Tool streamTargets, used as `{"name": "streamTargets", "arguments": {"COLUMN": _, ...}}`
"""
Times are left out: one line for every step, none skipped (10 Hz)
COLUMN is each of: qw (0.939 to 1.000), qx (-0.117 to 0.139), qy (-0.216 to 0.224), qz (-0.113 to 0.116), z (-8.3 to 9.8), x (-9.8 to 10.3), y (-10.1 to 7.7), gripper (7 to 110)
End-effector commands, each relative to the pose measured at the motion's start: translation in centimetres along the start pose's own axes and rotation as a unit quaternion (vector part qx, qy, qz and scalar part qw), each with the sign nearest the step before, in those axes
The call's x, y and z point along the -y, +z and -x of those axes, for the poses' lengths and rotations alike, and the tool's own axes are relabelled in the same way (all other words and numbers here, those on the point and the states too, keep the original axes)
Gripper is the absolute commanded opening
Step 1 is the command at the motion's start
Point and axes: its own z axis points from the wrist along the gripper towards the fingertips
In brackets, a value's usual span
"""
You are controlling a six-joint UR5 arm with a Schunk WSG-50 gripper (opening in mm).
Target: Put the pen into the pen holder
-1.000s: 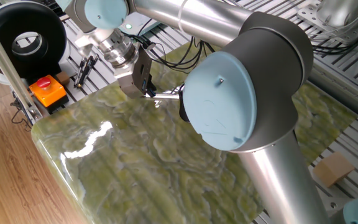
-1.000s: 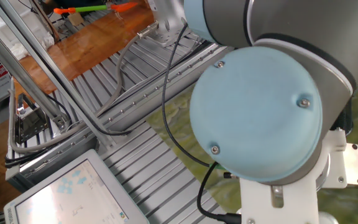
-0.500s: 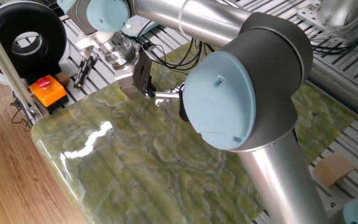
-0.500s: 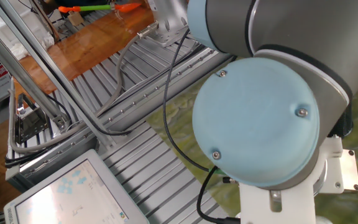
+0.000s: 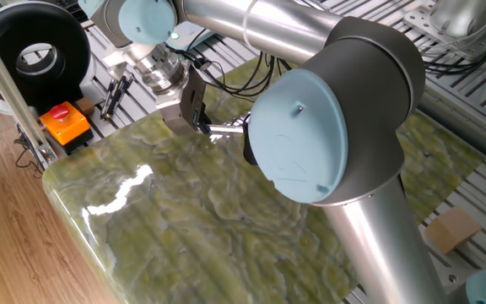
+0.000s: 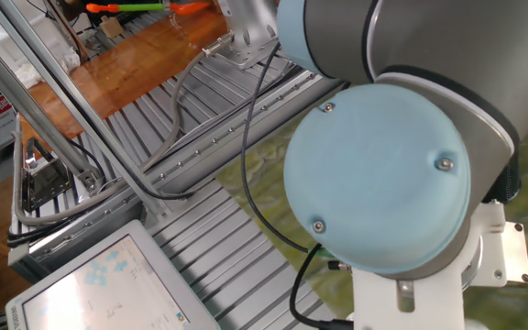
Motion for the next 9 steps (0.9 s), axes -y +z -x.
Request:
{"name": "streamTargets", "arguments": {"qw": 0.9999, "qx": 0.004, "qy": 0.011, "qz": 0.001, "z": 0.14, "x": -0.03, "y": -0.08, "gripper": 7}}
{"name": "streamTargets", "arguments": {"qw": 0.9999, "qx": 0.005, "qy": 0.012, "qz": 0.002, "z": 0.17, "x": -0.06, "y": -0.09, "gripper": 7}}
{"name": "streamTargets", "arguments": {"qw": 0.9999, "qx": 0.005, "qy": 0.013, "qz": 0.001, "z": 0.19, "x": -0.03, "y": -0.1, "gripper": 7}}
{"name": "streamTargets", "arguments": {"qw": 0.9999, "qx": 0.005, "qy": 0.016, "qz": 0.001, "z": 0.16, "x": -0.01, "y": -0.1, "gripper": 7}}
{"name": "streamTargets", "arguments": {"qw": 0.9998, "qx": 0.003, "qy": 0.017, "qz": -0.001, "z": 0.08, "x": 0.07, "y": -0.11, "gripper": 7}}
{"name": "streamTargets", "arguments": {"qw": 0.9998, "qx": 0.005, "qy": 0.017, "qz": 0.001, "z": 0.15, "x": -0.02, "y": -0.13, "gripper": 7}}
{"name": "streamTargets", "arguments": {"qw": 0.9998, "qx": 0.007, "qy": 0.018, "qz": 0.002, "z": 0.18, "x": -0.1, "y": -0.26, "gripper": 7}}
{"name": "streamTargets", "arguments": {"qw": 0.9997, "qx": 0.01, "qy": 0.023, "qz": -0.001, "z": 0.16, "x": -0.03, "y": -0.54, "gripper": 7}}
{"name": "streamTargets", "arguments": {"qw": 0.9996, "qx": 0.009, "qy": 0.025, "qz": -0.001, "z": 0.05, "x": -0.01, "y": -0.68, "gripper": 7}}
